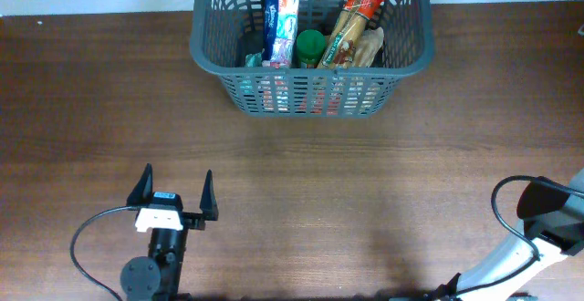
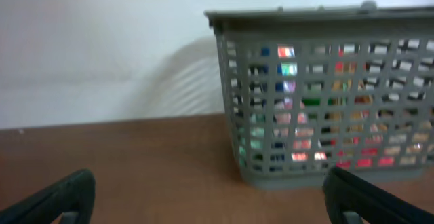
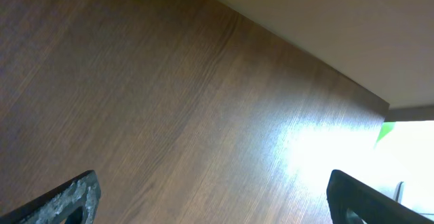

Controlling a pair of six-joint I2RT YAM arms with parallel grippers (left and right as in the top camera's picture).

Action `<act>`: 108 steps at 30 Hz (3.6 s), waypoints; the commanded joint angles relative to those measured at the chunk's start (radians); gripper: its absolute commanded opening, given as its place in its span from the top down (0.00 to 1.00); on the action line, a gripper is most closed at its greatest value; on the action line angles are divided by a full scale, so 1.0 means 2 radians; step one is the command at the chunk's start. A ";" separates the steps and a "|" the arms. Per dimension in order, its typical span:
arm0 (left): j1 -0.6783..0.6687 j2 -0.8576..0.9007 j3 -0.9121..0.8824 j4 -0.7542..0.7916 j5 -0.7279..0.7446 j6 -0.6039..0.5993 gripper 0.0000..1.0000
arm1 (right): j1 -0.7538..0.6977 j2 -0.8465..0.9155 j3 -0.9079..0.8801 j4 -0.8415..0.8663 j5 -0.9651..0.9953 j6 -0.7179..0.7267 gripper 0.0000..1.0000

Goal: Pack container

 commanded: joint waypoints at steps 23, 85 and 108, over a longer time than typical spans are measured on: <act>0.003 -0.005 -0.004 -0.066 -0.003 0.082 0.01 | -0.002 0.001 -0.001 -0.003 0.008 0.004 0.01; 0.003 -0.005 -0.004 -0.068 -0.018 0.094 0.01 | -0.002 0.002 -0.001 -0.003 0.008 0.004 0.01; 0.003 -0.005 -0.004 -0.068 -0.018 0.094 0.01 | 0.109 -0.129 -0.078 0.309 0.008 0.004 0.01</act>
